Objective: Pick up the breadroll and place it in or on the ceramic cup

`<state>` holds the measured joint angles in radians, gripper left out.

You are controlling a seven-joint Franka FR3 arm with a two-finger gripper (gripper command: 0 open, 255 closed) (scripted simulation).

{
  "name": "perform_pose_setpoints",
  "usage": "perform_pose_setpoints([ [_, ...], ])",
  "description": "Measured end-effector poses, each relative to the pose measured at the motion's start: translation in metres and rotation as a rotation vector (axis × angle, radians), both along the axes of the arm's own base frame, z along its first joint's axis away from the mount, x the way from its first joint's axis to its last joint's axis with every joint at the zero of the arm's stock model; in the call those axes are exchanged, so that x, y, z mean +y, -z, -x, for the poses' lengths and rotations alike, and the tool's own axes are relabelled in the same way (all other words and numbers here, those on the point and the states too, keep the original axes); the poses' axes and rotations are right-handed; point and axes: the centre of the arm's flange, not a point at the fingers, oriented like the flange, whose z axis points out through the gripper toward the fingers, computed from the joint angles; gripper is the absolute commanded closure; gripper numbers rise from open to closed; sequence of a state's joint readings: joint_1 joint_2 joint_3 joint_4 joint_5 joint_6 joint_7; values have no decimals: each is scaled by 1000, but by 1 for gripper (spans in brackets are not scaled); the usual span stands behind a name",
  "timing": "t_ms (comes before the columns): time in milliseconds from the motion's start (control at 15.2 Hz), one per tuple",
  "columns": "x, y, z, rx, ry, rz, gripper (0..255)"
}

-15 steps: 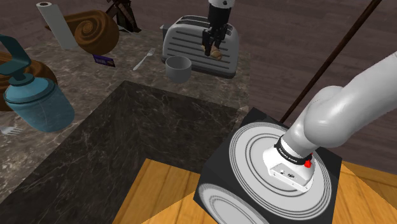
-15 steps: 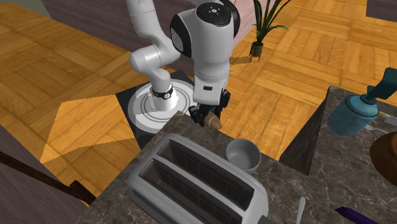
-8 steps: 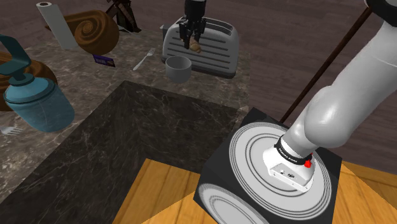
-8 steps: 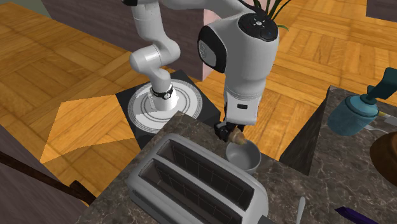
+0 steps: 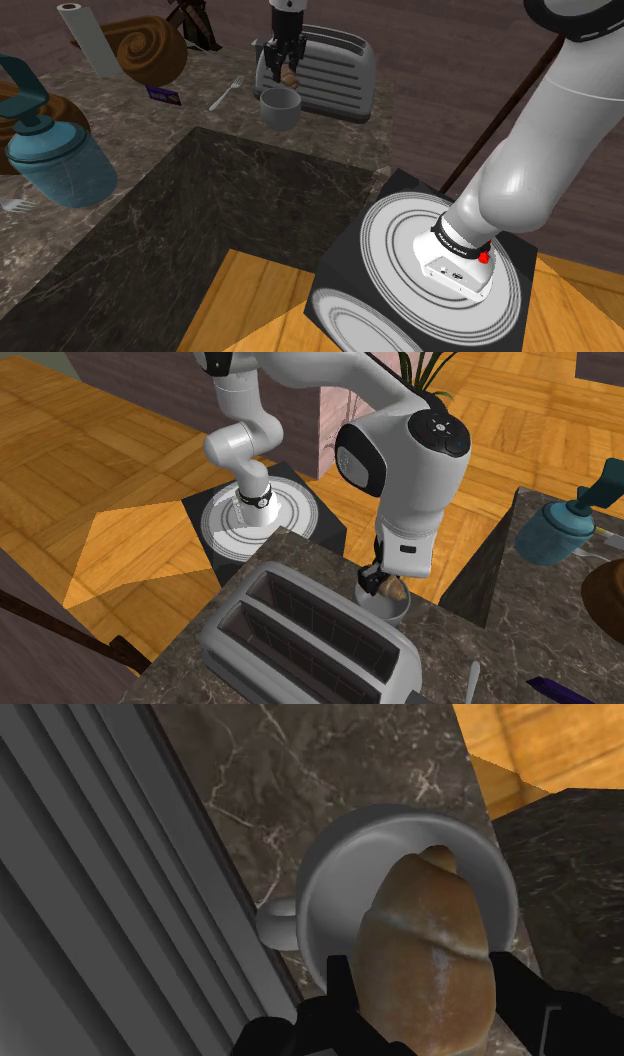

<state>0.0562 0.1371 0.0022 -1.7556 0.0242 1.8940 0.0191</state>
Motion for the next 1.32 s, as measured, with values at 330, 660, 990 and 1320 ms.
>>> perform_pose_setpoints([
  [330,-2,26,-1,0,0,0,255],
  [660,-1,49,-1,0,0,0,255],
  [990,-1,51,-1,-1,0,0,255],
  [1320,-1,51,0,-1,0,0,0],
])
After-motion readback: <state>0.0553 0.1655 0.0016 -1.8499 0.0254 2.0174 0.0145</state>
